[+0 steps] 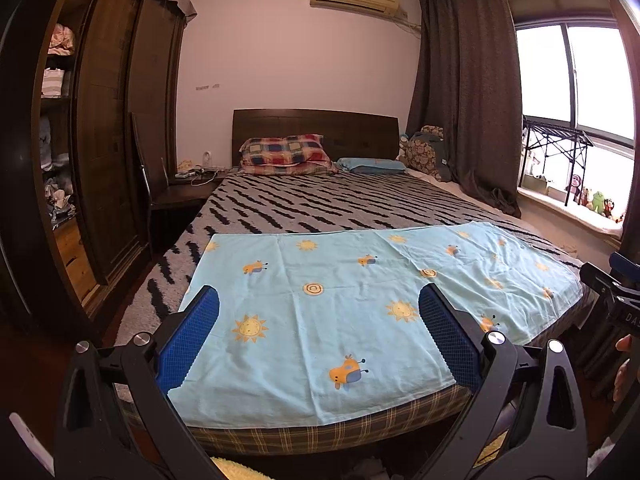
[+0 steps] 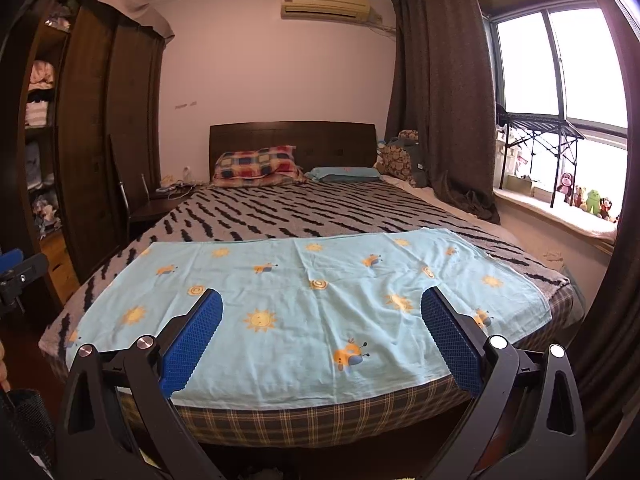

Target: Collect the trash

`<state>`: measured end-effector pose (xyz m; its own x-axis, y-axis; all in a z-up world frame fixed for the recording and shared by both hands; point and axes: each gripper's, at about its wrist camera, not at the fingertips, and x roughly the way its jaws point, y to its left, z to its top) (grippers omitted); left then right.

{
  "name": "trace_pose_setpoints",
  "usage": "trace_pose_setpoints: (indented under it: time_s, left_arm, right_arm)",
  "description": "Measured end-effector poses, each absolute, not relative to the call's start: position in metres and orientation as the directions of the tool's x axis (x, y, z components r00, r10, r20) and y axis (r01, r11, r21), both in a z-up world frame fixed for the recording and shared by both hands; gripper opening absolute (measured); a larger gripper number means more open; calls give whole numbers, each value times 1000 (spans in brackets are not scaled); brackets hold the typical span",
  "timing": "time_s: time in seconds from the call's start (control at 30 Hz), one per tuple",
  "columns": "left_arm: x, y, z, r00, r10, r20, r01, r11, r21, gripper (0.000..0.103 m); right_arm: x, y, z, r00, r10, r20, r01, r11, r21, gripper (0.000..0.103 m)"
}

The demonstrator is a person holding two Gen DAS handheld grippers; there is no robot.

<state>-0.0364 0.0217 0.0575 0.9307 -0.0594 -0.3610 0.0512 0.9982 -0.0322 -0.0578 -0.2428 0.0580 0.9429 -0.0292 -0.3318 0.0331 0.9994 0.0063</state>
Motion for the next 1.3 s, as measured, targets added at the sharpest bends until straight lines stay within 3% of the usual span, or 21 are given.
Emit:
trace_pose_setpoints:
  time_s: [1.3]
  left_arm:
    - [-42, 22, 60, 935, -54, -350, 44, 998, -37, 95]
  right_arm:
    - [-54, -234, 61, 941, 3, -339, 1, 1000, 11, 100]
